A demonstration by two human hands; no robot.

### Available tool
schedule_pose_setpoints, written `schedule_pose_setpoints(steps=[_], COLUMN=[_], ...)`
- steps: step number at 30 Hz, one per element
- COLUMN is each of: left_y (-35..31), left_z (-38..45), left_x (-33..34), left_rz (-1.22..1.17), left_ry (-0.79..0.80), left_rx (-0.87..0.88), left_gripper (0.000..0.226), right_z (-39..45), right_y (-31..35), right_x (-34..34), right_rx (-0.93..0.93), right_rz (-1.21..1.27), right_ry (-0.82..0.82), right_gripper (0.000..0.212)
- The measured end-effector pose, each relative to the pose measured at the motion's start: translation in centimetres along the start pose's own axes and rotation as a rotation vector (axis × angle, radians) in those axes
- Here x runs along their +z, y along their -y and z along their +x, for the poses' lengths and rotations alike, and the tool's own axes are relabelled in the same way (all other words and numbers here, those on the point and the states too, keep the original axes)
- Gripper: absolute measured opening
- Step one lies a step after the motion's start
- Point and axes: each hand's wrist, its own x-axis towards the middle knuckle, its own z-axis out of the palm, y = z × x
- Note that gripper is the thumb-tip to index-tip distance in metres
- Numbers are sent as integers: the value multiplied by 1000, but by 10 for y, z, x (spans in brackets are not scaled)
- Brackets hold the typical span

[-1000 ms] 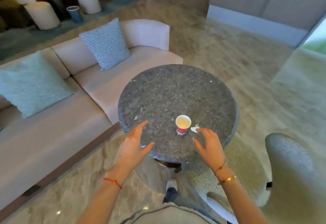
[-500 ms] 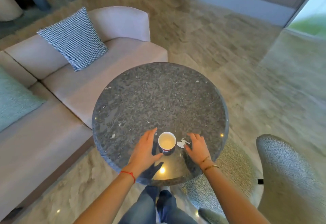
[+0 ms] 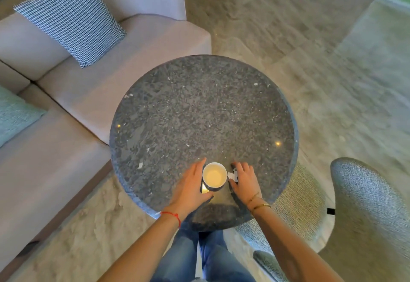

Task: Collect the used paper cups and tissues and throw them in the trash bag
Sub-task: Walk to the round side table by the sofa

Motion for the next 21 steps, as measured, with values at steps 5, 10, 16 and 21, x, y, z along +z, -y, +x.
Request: schedule_pose_setpoints(steps=[5,10,16,21], left_y=[-1,-5,-7,-8], left_z=[8,14,18,19], left_x=[4,6,7,6], left_rz=[38,14,21,9], left_ry=[8,-2,-16,20], left_rx=[10,38,64,44], left_gripper=[99,85,73,71], right_z=[3,5,9,10], right_y=[-4,-7,-10,-10], right_x=[5,7,10,10], right_rx=[12,28,68,102], right_rz=[53,119,166,209], right_ry=[21,10,33,62], right_gripper=[44,36,16,13])
